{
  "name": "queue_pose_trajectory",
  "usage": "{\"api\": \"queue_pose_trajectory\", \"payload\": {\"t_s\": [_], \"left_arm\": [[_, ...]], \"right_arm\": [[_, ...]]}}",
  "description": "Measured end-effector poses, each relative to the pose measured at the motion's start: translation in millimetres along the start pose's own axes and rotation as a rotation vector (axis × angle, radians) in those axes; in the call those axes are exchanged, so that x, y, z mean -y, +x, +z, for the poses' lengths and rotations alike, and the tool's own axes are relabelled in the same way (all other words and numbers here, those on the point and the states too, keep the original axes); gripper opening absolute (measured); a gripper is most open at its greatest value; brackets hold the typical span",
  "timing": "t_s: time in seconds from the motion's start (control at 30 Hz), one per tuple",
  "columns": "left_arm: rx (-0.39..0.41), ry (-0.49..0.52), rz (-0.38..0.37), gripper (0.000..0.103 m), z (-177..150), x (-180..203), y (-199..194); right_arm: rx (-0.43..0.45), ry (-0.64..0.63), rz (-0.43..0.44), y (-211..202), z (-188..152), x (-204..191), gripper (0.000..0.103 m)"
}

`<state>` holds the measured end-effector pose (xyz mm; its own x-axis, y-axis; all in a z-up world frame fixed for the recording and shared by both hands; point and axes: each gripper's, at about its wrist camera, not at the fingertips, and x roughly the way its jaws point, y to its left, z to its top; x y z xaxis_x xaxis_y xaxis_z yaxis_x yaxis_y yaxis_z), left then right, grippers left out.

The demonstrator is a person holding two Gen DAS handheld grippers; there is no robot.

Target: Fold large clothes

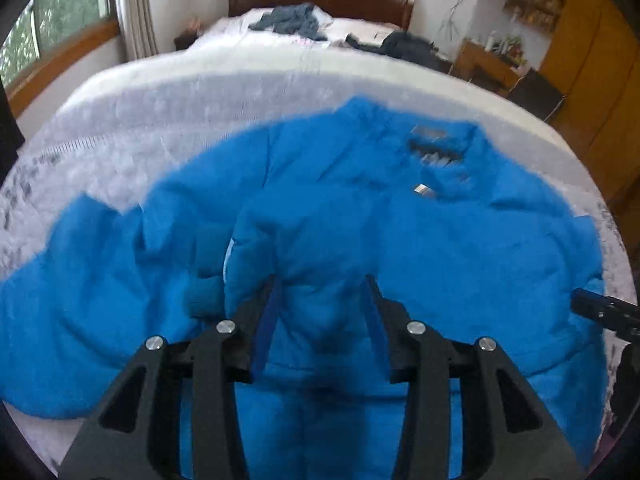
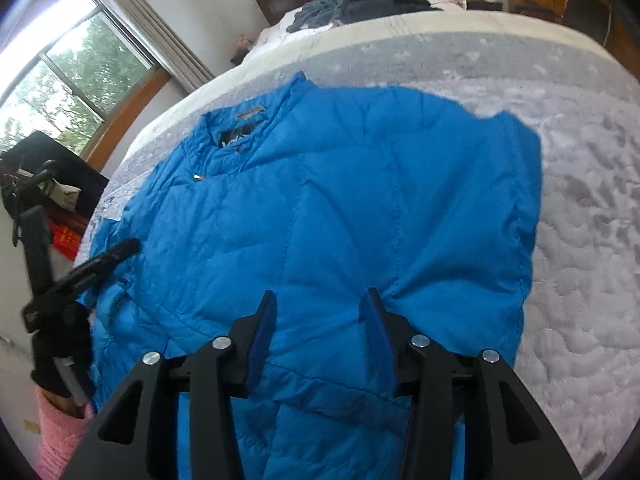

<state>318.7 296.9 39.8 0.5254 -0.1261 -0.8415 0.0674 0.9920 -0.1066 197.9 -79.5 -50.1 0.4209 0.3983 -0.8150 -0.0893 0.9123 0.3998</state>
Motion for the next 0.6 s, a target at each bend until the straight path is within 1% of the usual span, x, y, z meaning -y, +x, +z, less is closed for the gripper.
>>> {"api": "queue_pose_trajectory", "payload": {"t_s": [0.03,0.1,0.17,0.2,0.23,0.27,0.3,0.37,0.47,0.53,0.6], "left_arm": [[0.005,0.011,0.000,0.041,-0.7,1.2,-1.9],[0.003,-0.011,-0.023,0.041,-0.7,-1.0,-8.9],[0.000,-0.050,-0.079,0.042,-2.0,-11.3,-23.9],[0.012,-0.064,-0.102,0.045,-3.5,-17.4,-33.0],[0.042,-0.074,-0.115,0.054,-7.4,-26.7,-47.7],[0.068,-0.080,-0.114,0.058,-12.9,-35.4,-61.4],[0.085,-0.085,-0.107,0.062,-18.3,-44.4,-71.7],[0.124,-0.114,-0.082,0.065,-34.4,-71.8,-98.6],[0.150,-0.198,0.000,0.068,-62.5,-124.5,-129.5],[0.144,-0.282,0.059,0.068,-85.6,-164.2,-143.7],[0.125,-0.356,0.091,0.068,-105.2,-197.1,-149.0]], "right_arm": [[0.001,0.000,0.002,-0.3,0.0,0.5,0.046],[0.013,-0.002,-0.005,-3.8,-0.2,-1.2,0.046],[0.026,-0.010,-0.010,-10.0,-0.7,-7.2,0.048],[0.034,-0.022,0.005,-15.7,-1.5,-13.2,0.048],[0.040,-0.034,0.018,-19.3,-2.1,-18.0,0.048],[0.050,-0.054,0.035,-24.4,-3.2,-26.1,0.051],[0.061,-0.087,0.047,-31.0,-6.1,-38.0,0.056],[0.069,-0.130,0.049,-36.2,-10.9,-53.6,0.064],[0.047,-0.193,0.070,-33.8,-20.0,-78.1,0.064],[0.017,-0.216,0.095,-27.0,-24.0,-89.1,0.064],[-0.004,-0.238,0.109,-18.4,-29.2,-99.0,0.064]]}}
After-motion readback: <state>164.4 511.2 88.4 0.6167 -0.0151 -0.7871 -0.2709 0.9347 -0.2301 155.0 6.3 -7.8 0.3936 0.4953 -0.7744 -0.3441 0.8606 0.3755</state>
